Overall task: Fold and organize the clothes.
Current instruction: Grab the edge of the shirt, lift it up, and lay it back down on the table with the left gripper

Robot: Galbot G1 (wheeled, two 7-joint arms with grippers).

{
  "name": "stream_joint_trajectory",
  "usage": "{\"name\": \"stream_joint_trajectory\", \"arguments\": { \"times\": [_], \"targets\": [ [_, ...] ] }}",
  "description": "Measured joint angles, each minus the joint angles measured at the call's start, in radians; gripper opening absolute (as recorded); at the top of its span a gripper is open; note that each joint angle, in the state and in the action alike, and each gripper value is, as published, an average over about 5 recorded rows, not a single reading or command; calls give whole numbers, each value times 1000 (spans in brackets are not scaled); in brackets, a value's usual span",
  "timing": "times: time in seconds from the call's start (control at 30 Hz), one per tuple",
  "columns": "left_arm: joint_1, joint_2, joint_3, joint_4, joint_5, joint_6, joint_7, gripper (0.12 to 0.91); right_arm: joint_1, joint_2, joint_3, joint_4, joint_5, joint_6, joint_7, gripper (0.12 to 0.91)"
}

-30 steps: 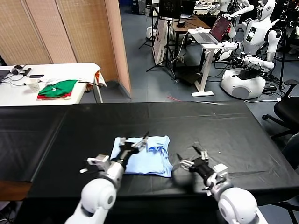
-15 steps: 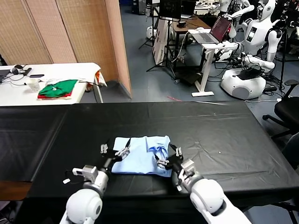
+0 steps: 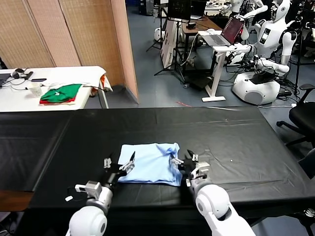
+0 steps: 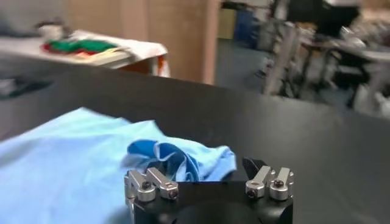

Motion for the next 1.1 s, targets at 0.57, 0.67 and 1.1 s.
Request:
{"name": "stream_joint_trajectory", "arguments": {
  "times": [0.57, 0.67, 1.1],
  "targets": [
    [-19, -37, -41, 79, -118, 12, 34, 907, -118, -59, 174, 170, -80, 42, -187, 907],
    [-19, -40, -56, 93, -173, 27, 35, 907, -134, -63, 185, 195, -83, 46, -191, 907],
    [-22, -57, -70, 124, -272, 50, 37, 618, -157, -57, 194, 238, -91, 53, -195, 907]
  ]
}}
